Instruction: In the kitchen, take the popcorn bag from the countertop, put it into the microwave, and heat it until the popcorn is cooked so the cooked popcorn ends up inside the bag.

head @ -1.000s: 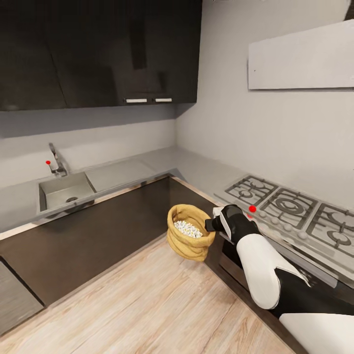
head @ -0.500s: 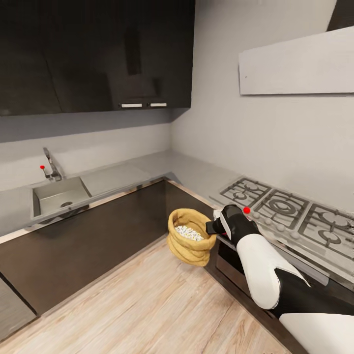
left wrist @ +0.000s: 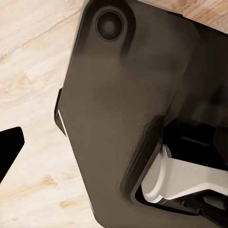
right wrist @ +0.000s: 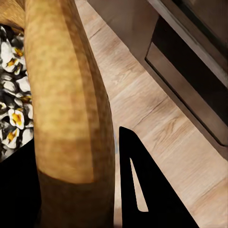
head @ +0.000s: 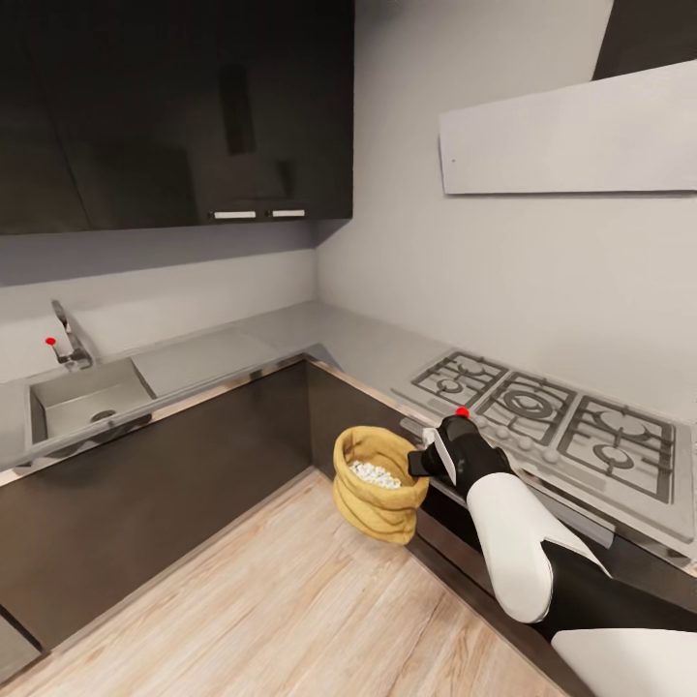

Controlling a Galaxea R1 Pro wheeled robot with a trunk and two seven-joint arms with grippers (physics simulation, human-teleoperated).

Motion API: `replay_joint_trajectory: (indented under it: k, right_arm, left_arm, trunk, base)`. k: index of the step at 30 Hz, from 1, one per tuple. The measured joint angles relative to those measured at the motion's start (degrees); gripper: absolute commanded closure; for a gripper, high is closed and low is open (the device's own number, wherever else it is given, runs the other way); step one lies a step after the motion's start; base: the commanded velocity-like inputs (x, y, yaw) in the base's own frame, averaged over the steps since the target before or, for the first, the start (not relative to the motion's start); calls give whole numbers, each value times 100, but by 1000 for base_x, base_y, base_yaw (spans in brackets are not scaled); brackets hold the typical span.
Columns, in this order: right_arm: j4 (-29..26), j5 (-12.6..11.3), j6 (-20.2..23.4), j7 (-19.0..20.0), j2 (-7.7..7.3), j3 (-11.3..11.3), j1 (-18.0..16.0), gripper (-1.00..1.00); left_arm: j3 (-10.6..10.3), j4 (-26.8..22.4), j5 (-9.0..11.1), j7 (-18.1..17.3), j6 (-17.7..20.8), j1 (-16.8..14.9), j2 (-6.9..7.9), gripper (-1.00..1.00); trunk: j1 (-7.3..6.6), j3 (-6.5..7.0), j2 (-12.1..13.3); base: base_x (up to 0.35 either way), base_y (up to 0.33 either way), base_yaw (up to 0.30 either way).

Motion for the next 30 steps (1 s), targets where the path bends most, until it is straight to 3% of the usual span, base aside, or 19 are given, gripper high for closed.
replay_joint_trajectory:
  k: [13,30]
  right_arm:
    - [17,-6,-56,21,6,8,0,100]
    - [25,35,-41,7,6,8,0,100]
  left_arm:
    - [-19,-4,-1,0,-6,2,0,-100]
    - [10,0,13,-6,1,1,-1,-100]
  trunk:
    - [0,1,0]
    - [2,28,0]
  base:
    - [-14,0,-1]
    - [-285,34,-27]
